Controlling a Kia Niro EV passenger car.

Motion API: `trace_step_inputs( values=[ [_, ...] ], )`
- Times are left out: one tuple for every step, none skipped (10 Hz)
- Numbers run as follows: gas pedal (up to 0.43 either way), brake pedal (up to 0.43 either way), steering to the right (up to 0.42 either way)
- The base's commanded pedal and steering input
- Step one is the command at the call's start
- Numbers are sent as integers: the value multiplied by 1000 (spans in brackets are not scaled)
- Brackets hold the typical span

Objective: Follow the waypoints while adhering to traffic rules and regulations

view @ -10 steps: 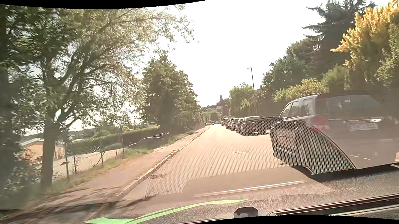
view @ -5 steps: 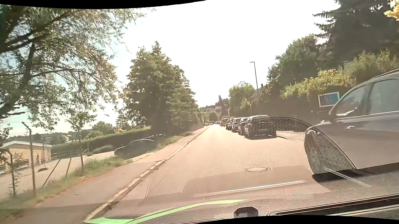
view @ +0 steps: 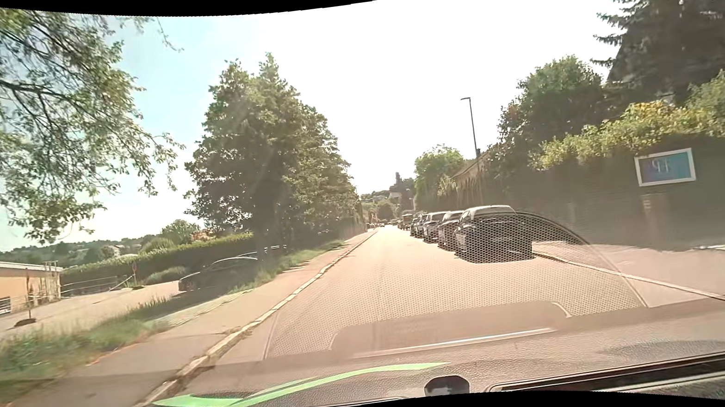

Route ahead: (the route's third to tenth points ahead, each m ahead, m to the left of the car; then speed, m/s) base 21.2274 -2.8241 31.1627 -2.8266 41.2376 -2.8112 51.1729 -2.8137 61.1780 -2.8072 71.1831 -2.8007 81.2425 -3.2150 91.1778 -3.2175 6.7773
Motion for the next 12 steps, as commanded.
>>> trace_step_inputs(
  values=[
    [138, 0, 0],
    [138, 0, -2],
    [138, 0, -4],
    [157, 0, -4],
    [169, 0, -4],
    [169, 0, -4],
    [169, 0, -4],
    [169, 0, -4],
    [169, 0, -5],
    [169, 0, -5],
    [169, 0, -5],
    [169, 0, -5]
  ],
)
